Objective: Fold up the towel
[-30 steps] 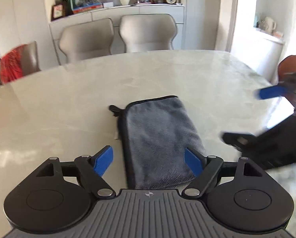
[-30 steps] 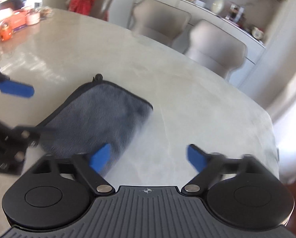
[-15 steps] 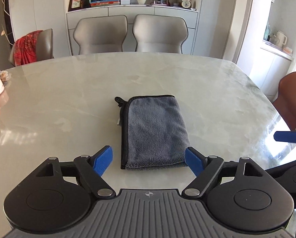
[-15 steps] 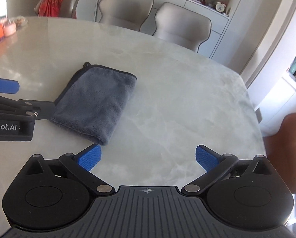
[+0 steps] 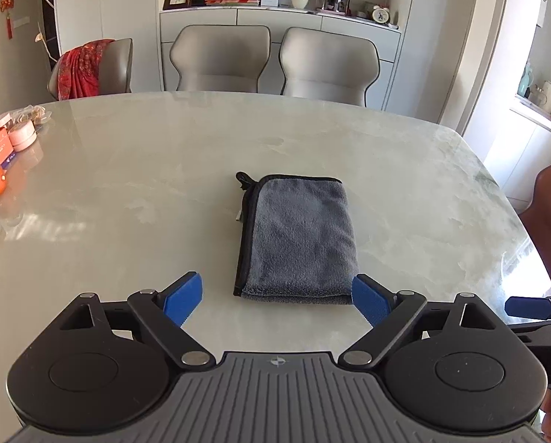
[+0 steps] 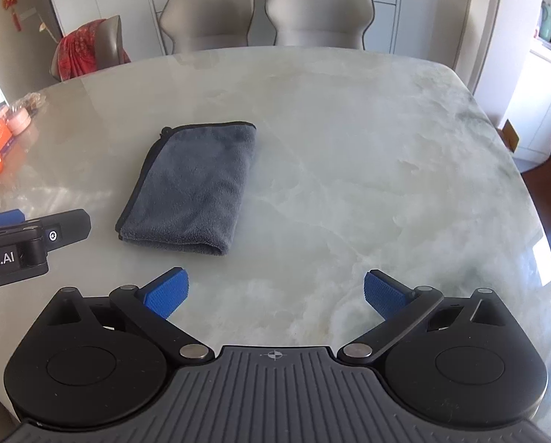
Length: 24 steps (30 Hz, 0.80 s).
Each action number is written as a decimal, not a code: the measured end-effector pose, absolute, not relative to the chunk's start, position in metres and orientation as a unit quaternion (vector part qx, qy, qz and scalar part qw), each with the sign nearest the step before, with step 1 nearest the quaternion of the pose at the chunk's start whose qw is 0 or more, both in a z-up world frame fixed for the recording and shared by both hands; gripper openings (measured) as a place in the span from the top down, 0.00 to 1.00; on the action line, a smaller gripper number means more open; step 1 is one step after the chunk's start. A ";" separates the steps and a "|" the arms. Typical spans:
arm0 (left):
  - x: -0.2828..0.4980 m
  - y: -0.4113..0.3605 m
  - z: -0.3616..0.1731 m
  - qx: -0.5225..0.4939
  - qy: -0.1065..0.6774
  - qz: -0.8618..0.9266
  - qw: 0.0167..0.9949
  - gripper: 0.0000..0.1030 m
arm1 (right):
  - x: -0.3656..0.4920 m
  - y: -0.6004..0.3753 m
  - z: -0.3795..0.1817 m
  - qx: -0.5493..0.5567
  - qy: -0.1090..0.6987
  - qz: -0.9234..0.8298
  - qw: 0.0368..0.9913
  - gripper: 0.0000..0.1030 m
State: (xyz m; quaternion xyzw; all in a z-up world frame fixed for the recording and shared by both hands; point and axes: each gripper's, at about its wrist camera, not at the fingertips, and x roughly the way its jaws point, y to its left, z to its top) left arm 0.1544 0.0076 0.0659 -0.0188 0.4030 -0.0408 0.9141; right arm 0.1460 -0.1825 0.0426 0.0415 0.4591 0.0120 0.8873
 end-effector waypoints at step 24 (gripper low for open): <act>0.141 -0.005 0.071 -0.002 0.414 -0.015 0.910 0.07 | 0.135 -0.187 0.046 0.038 0.485 0.003 0.874 0.00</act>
